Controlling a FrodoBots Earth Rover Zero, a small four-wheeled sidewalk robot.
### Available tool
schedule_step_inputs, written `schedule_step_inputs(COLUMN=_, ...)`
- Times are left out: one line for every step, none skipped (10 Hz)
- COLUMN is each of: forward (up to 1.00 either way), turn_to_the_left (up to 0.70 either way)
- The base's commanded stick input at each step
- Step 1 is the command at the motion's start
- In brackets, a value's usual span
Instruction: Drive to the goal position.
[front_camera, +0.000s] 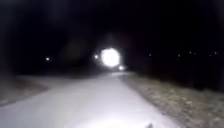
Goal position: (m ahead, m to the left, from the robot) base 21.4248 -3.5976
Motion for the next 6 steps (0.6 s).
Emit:
schedule_step_inputs(forward=1.0, turn_to_the_left=0.0)
schedule_step_inputs(forward=1.0, turn_to_the_left=0.0)
schedule_step_inputs(forward=1.0, turn_to_the_left=0.0)
schedule_step_inputs(forward=1.0, turn_to_the_left=0.0)
schedule_step_inputs(forward=1.0, turn_to_the_left=0.33)
schedule_step_inputs(forward=1.0, turn_to_the_left=0.39)
